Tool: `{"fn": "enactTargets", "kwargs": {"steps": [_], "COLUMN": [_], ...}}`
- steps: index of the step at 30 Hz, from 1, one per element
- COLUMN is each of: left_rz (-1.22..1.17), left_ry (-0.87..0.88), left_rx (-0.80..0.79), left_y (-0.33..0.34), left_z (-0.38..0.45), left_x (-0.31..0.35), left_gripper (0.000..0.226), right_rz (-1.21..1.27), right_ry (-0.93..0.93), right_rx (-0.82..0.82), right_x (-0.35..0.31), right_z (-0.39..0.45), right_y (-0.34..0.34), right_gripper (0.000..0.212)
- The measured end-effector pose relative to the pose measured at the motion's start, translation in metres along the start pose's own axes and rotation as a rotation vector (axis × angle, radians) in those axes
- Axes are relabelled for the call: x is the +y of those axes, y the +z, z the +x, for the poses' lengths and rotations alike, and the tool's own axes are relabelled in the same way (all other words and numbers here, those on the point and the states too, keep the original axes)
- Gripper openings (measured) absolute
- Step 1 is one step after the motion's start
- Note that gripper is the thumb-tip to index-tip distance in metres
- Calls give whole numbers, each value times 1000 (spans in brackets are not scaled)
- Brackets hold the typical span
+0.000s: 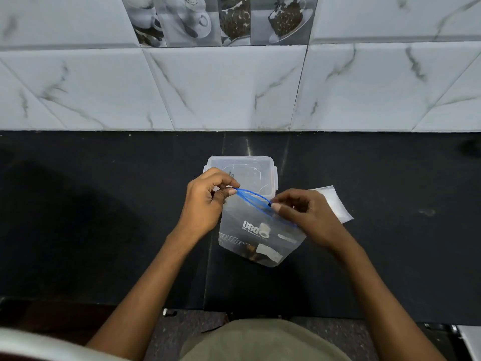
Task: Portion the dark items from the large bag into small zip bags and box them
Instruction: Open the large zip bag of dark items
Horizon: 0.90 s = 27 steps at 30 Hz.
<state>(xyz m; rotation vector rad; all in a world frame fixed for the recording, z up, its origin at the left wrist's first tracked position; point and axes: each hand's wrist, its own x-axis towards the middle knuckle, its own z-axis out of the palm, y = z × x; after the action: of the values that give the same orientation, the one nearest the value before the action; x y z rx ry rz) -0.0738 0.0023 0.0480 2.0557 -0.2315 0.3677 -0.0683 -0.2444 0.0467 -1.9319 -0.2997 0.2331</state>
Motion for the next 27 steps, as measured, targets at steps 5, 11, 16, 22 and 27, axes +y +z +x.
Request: {"fn": "enactTargets", "kwargs": {"steps": [5, 11, 16, 22, 27], "left_rz": [-59, -30, -99, -308, -339], "left_ry": [-19, -153, -646, -762, -693], "left_rx": [6, 168, 28, 20, -105], "left_y": [10, 19, 36, 42, 32], "left_z": [0, -14, -29, -36, -39], "left_x": [8, 21, 38, 45, 43], "left_gripper": [23, 16, 42, 13, 25], "right_rz": [-258, -301, -260, -289, -46], "right_ry": [2, 8, 15, 128, 321], "right_rx": [3, 103, 103, 137, 133], "right_x": [-8, -9, -11, -14, -31], "right_z": [-1, -4, -3, -4, -3], "right_y": [13, 22, 32, 30, 25], "right_gripper": [16, 6, 13, 16, 11]}}
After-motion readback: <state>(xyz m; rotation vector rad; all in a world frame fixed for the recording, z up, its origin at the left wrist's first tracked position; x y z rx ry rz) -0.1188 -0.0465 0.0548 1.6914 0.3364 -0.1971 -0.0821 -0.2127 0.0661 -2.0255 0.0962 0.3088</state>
